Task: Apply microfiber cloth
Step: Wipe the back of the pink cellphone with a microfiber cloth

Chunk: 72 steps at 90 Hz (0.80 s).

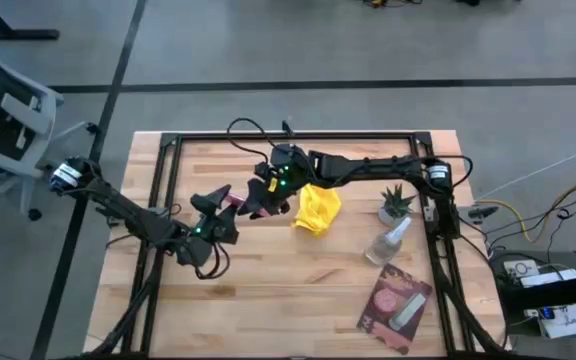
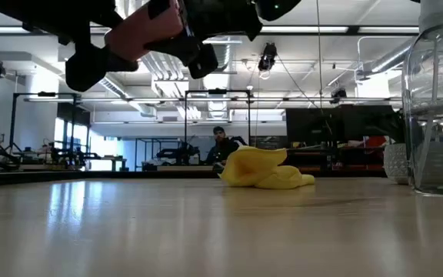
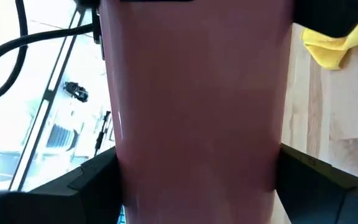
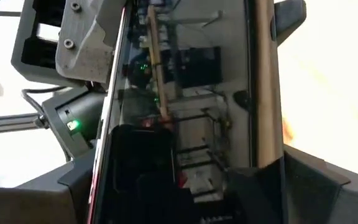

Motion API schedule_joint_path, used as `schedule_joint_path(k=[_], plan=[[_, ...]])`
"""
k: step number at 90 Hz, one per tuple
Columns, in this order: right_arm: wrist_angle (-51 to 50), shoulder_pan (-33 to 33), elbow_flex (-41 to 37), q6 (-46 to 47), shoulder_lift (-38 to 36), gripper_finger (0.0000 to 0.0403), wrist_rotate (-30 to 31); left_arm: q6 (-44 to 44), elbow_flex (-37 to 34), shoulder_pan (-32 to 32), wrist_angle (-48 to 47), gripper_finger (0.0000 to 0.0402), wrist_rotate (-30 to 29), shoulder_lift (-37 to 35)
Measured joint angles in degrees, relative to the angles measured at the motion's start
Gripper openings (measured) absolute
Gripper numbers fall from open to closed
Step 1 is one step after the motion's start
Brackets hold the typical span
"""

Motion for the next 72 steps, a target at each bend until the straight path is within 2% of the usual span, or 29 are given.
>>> schedule_joint_path(k=[22,57,72], plan=[[-3.4,0.1,0.0,0.0,-0.2,0.0332,-4.6,0.7,-0.2,-2.1,-1.5,0.0319,0.2,0.0],[-4.8,1.4,0.0,-0.3,-1.2,0.0336,-5.9,-1.1,-0.7,-2.3,-2.0,0.0318,0.0,0.0],[-10.4,2.2,0.1,-3.7,-3.0,0.0336,-6.2,-1.5,-0.7,-2.4,-2.7,0.0318,-0.5,0.0]])
